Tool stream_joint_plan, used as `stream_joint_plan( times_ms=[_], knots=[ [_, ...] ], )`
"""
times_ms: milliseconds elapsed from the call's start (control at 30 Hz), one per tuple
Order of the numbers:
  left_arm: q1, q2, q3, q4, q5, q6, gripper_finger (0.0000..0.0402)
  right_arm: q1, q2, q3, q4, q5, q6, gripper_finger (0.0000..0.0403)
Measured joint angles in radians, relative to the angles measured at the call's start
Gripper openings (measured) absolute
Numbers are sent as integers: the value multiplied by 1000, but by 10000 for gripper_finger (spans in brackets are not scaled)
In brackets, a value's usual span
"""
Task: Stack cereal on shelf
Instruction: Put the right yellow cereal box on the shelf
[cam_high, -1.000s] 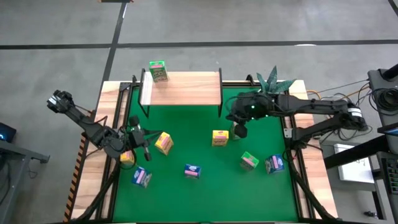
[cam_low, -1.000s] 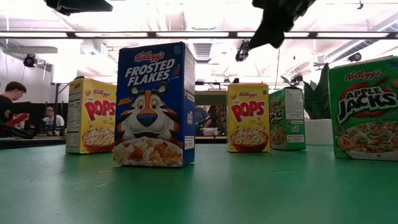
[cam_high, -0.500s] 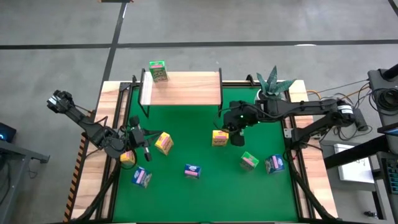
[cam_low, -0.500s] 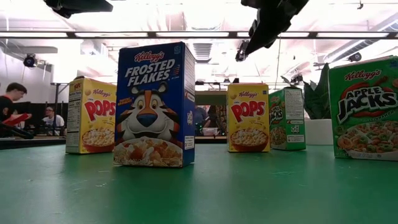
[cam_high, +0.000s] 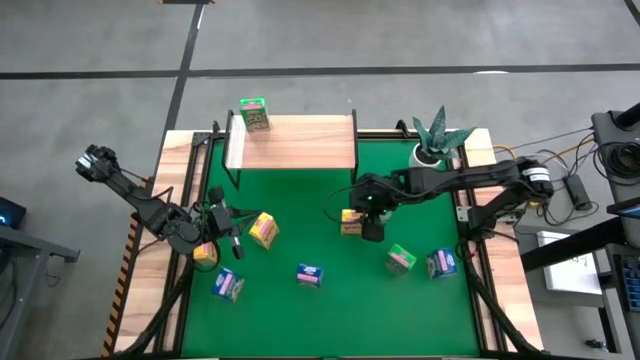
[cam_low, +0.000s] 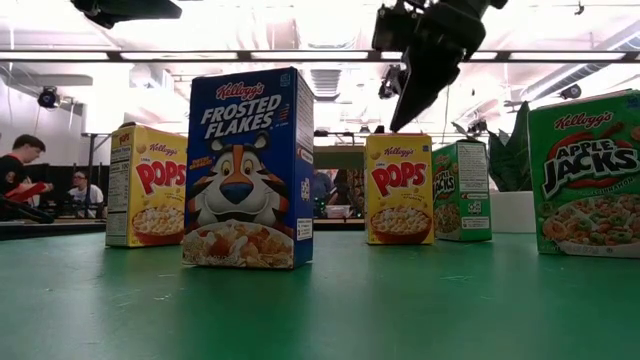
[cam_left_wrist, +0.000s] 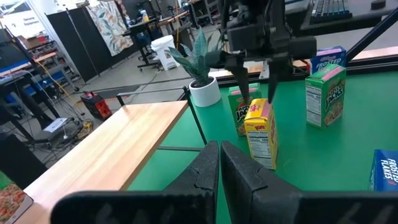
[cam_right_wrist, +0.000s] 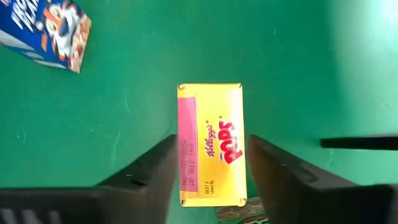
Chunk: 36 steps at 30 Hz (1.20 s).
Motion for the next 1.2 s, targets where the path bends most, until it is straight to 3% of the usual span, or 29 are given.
stream_joint_plan(
  times_ms=[200, 367, 1200],
  knots=[
    [0, 0, 0, 0, 0, 9, 0, 0, 12, 0, -28, 0, 0, 262],
    [0, 0, 0, 0, 0, 9, 0, 0, 12, -11, -24, 0, 0, 272],
    [0, 0, 0, 0, -2, 28, 0, 0, 12, -42, -5, 0, 27, 175]
  ],
)
